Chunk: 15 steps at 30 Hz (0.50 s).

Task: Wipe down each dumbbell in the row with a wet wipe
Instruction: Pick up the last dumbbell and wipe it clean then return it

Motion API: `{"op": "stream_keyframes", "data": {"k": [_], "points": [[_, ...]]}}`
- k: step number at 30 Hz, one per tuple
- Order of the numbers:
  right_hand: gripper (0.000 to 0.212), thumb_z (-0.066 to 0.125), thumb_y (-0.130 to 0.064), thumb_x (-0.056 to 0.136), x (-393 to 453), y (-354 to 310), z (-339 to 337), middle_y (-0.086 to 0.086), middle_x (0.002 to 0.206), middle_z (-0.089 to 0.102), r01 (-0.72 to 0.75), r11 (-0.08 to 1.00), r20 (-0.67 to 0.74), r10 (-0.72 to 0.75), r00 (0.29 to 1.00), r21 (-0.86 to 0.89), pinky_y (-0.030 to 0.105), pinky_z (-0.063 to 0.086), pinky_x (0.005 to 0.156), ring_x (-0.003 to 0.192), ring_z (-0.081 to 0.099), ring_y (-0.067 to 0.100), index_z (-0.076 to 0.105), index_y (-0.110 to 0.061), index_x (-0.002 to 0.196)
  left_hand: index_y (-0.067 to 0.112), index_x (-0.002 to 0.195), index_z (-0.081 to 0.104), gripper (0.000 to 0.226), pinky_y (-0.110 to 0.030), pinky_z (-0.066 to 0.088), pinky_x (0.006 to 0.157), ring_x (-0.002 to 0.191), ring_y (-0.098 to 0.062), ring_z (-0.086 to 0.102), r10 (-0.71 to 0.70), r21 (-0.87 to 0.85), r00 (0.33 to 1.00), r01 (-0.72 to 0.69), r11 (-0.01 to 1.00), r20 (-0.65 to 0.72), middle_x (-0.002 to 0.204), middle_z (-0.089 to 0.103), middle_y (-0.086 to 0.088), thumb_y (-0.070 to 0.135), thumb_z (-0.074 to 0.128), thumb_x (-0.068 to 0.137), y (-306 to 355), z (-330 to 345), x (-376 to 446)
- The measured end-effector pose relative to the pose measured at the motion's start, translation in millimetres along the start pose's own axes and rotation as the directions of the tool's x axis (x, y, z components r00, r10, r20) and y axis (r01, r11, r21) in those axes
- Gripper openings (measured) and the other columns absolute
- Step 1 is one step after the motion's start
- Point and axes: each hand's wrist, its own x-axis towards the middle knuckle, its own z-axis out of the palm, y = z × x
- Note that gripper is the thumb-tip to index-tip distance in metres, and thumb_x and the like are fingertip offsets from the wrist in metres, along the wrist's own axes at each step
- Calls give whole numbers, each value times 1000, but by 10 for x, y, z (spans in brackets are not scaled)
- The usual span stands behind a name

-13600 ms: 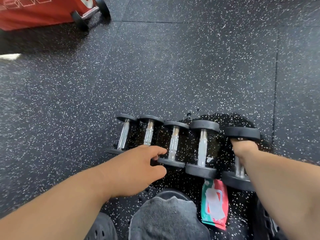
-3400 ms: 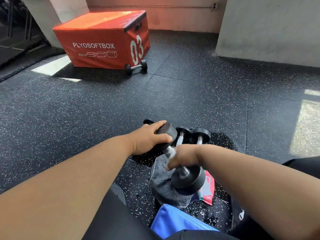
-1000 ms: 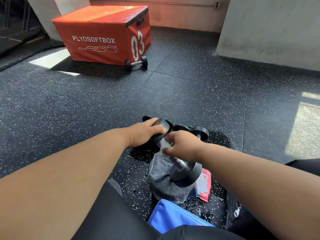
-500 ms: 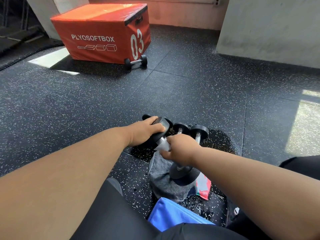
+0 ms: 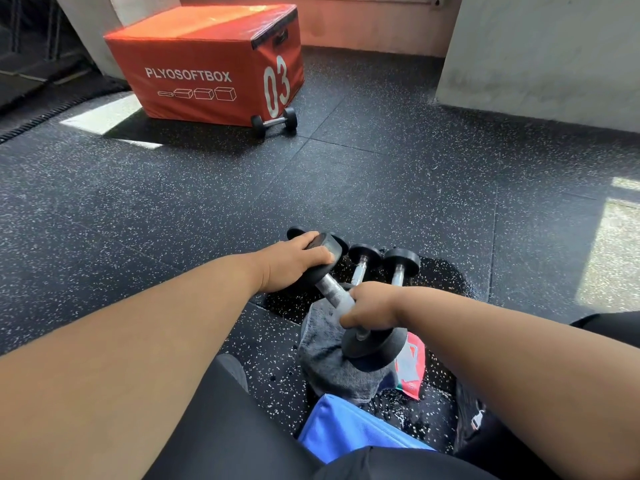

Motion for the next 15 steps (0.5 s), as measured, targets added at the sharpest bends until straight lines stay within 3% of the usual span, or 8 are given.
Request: {"op": "stream_keyframes", "data": {"k": [5,8,11,15], "points": [[29,67,-46,81,48,-116,17,6,75,73,45,979,-37,-38,999,199,50,60,86,69,65,23,67,-17,83,51,163,31,105,-50,45,115,124,-28,60,20,-16,1000,-20,1000,4,152,53,-6,81,57,65,10,-2,10],[33,67,-46,86,33,-110,5,6,71,72,74,994,-53,-69,996,77,46,60,87,76,71,28,63,-15,74,52,164,29,109,-49,43,116,129,-28,57,19,-7,1000,-19,1000,5,158,49,-5,83,56,64,-2,12,34],[49,64,-59,82,21,-40,20,6,80,77,61,998,-65,-62,996,-18,43,57,91,86,73,30,68,-11,85,50,165,29,109,-48,39,120,137,-27,51,15,16,1000,-15,1000,3,164,44,-4,84,56,65,-2,21,45],[42,73,-59,80,11,13,-8,-2,84,75,11,996,-62,-16,998,-92,34,55,84,86,71,24,70,-19,93,51,165,28,106,-48,38,120,137,-28,51,15,36,1000,-15,999,-9,163,45,-6,83,55,67,24,18,26]]}}
